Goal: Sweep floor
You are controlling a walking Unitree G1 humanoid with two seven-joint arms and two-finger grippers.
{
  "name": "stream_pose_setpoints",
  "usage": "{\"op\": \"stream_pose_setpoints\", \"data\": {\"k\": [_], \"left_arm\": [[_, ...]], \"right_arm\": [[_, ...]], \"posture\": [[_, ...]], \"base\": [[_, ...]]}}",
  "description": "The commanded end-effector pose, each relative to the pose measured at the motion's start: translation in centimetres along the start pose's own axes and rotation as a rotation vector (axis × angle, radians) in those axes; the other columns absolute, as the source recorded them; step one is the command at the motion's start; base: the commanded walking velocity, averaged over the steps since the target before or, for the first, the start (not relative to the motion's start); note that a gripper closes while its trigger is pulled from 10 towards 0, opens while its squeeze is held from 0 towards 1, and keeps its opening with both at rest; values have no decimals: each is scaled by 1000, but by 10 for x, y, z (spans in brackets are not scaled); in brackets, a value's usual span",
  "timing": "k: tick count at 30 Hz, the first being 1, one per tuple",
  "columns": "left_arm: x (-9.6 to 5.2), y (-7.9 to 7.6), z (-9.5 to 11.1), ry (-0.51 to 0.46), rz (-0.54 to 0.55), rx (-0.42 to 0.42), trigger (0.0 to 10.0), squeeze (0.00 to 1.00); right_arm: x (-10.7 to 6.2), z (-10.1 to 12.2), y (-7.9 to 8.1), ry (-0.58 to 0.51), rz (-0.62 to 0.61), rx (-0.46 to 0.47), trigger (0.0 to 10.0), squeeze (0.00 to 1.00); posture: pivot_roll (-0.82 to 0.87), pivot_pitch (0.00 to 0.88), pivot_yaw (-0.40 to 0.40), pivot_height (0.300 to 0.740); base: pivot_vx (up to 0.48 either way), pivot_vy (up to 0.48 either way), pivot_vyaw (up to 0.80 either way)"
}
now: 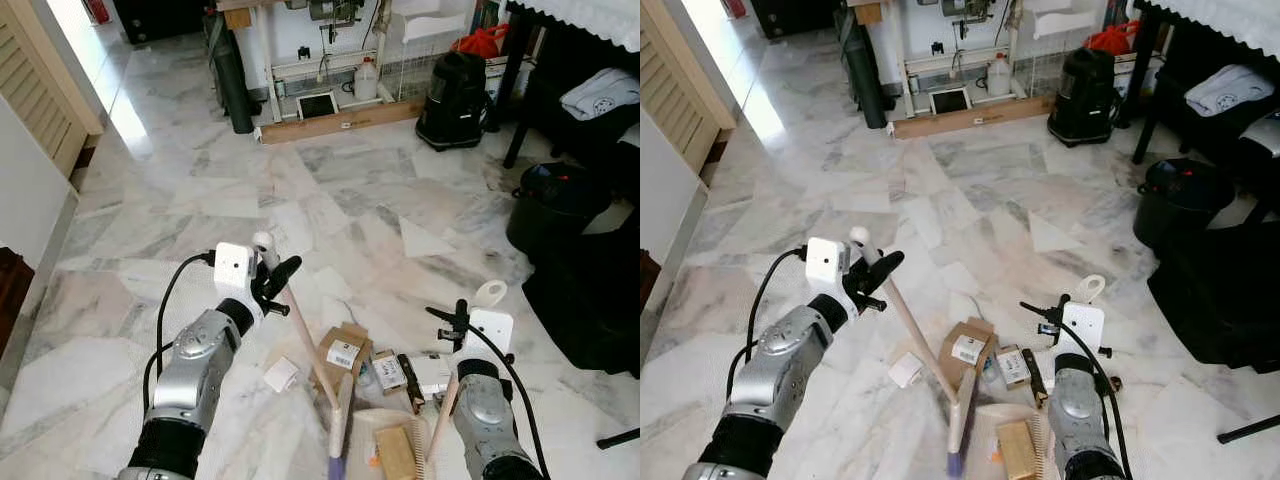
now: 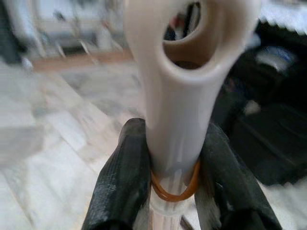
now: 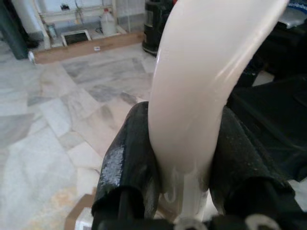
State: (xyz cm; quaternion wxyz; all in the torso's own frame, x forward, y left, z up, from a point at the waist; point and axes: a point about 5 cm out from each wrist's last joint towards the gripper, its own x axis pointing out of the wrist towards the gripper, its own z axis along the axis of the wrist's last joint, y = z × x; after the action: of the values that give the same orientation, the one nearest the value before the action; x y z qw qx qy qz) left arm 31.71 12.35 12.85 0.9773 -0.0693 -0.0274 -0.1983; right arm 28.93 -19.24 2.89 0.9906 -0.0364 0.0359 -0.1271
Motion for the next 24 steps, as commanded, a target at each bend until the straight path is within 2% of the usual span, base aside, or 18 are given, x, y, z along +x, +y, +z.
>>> {"op": "stream_pose_setpoints", "data": {"k": [1,5,8,16,19,24], "left_arm": [[-1,4,29,-160,55,109,10000,0],[-2,4,36,-204,86,138,10000,0],[-3,1,36,-219,87,192,10000,0],[-4,-2,37,-251,104,204,10000,0],[-5,1,35,-260,148,233,10000,0],[-10,6,34,-260,179,282,10000,0]], "right_arm": [[3,13,6,-66,13,60,10000,0],[4,24,4,-130,10,75,10000,0],[-1,34,3,-185,24,81,10000,0],[-10,48,-1,-246,51,66,10000,0],[-11,61,-5,-276,51,77,10000,0],[-9,75,3,-310,66,97,10000,0]], "posture": [[98,12,95,740],[91,5,93,740],[78,0,85,740],[68,0,76,740],[57,0,71,740],[51,0,71,740]], "base": [[0,0,0],[0,0,0],[0,0,0],[0,0,0],[0,0,0],[0,0,0]]}}
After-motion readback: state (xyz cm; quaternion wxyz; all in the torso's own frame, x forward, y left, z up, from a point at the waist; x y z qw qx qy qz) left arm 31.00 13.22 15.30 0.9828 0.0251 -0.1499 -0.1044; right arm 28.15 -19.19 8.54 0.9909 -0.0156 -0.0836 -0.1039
